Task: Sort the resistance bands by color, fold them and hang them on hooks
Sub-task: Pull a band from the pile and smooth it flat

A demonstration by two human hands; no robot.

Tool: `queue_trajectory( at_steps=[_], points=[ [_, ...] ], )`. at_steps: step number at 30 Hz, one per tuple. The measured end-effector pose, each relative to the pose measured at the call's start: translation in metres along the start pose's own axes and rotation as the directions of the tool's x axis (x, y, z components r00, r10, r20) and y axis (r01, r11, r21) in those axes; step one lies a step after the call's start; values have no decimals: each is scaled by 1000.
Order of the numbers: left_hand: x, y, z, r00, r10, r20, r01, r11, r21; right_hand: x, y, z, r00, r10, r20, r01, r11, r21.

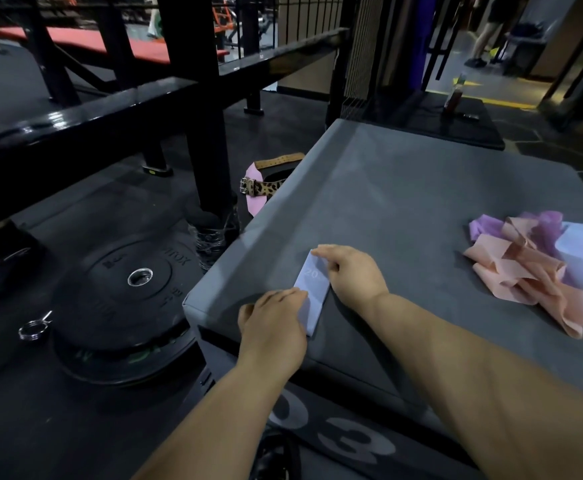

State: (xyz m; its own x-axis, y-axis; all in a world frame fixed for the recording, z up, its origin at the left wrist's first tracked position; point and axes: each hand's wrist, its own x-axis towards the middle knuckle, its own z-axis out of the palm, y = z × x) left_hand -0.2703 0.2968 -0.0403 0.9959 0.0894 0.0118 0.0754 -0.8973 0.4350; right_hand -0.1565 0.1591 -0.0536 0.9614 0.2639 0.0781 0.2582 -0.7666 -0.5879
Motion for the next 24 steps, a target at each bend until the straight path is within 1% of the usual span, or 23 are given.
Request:
queue_trajectory(
  at_steps=[2, 4, 6, 8, 11, 17, 24],
  points=[
    [-1, 2, 0, 999, 5, -42, -5, 1000, -8, 1, 2, -1, 997, -60, 42, 63, 996, -71],
    [-4, 1, 2, 999, 3, -42, -5, 999, -43, 2, 4, -4, 992, -84, 95, 96, 986, -134],
    [-7, -3, 5, 1000, 9, 20, -8, 999, -36, 0, 4, -7, 983, -111, 148, 138, 972, -188],
    [-8, -6, 8, 997, 12, 83, -13, 1000, 10, -3, 3, -9, 971, -144, 189, 191, 948, -255],
    [-10, -6, 10, 995, 10, 100, -16, 998, 57, -6, 5, -8, 954, -143, 263, 231, 910, -343],
    [-14, -4, 14, 993, 9, 119, -33, 978, 208, -8, 4, -8, 941, -134, 312, 260, 876, -407],
    [-13, -2, 15, 988, -25, 153, -13, 971, 240, -7, 5, -7, 939, -123, 322, 260, 865, -430]
  ],
)
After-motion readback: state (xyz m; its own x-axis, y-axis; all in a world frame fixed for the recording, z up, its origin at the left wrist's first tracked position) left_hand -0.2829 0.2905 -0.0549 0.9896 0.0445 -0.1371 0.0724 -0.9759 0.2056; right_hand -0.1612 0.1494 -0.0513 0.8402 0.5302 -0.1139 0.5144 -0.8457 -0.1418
